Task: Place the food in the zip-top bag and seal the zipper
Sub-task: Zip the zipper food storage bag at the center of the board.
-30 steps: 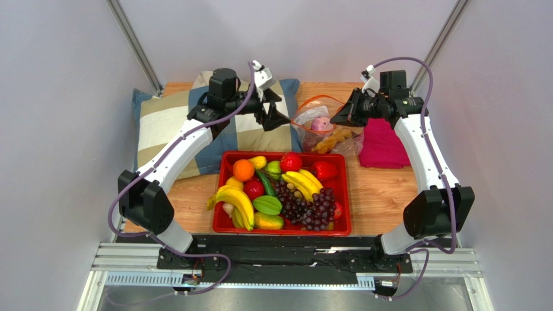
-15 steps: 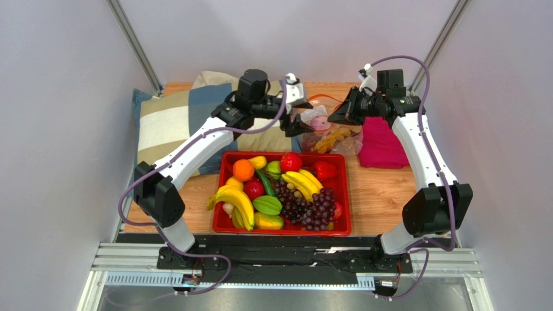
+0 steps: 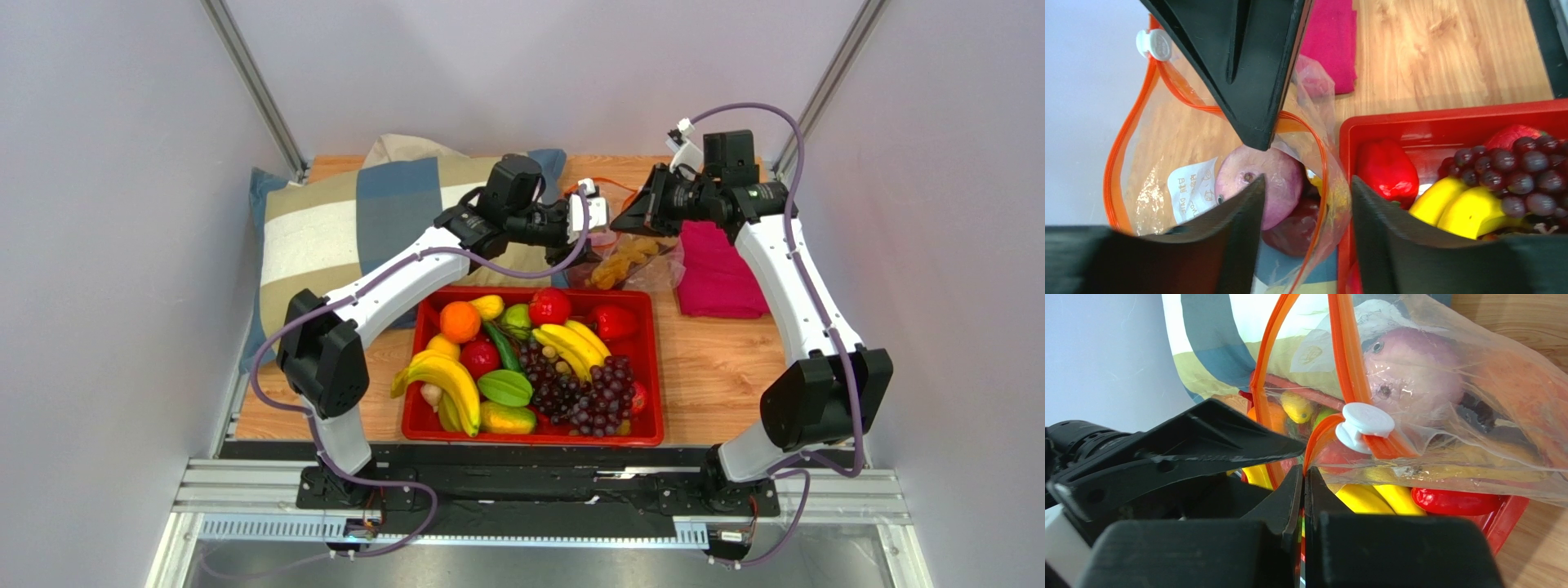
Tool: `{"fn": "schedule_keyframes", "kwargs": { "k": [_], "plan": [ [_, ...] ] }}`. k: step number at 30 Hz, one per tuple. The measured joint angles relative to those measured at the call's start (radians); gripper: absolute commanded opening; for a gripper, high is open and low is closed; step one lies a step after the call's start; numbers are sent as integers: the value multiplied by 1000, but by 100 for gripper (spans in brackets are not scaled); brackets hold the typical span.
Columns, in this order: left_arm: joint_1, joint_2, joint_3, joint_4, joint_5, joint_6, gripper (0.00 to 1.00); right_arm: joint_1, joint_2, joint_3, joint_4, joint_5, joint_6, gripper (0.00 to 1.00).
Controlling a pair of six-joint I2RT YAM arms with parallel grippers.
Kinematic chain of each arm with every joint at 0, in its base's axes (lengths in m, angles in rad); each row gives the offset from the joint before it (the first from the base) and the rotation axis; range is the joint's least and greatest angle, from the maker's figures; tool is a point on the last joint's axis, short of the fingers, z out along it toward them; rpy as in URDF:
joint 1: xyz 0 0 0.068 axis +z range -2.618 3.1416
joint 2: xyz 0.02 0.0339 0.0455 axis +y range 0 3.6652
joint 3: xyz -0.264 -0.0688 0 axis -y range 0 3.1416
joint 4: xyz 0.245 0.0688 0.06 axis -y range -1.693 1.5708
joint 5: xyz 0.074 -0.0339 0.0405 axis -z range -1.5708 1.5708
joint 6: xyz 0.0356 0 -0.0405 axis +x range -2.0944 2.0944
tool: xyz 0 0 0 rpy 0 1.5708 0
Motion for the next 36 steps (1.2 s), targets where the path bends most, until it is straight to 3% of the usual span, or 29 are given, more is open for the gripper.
{"fn": "schedule_keyframes", "kwargs": {
  "k": [2, 3, 4, 8, 13, 16, 24, 31, 36],
  "plan": [
    [0, 6, 0, -5, -10, 11, 19, 7, -2, 0, 3, -2, -4, 0],
    [0, 6, -1, -11, -13, 16, 0, 11, -2, 0, 6, -3, -5, 1],
    [0, 6, -1, -18, -14, 24, 0, 13, -4, 0, 10, -7, -8, 6],
    [7, -23, -54, -14, -19, 23, 0, 14, -12, 0, 13, -24, -39, 47],
    [31, -140, -211, 0, -17, 16, 0, 12, -18, 53, -55, -41, -209, 61],
    [47, -189, -258, 4, -14, 21, 0, -4, -38, 86, -99, -50, -348, 73],
    [53, -212, -278, 4, -10, 15, 0, -140, -188, 36, -157, -79, -763, 72],
    [53, -212, -278, 0, 10, 24, 0, -132, -301, -142, -95, -183, -1069, 61],
    [53, -212, -278, -3, 27, 40, 0, -99, -285, -160, -40, -223, -1202, 56]
  ]
}}
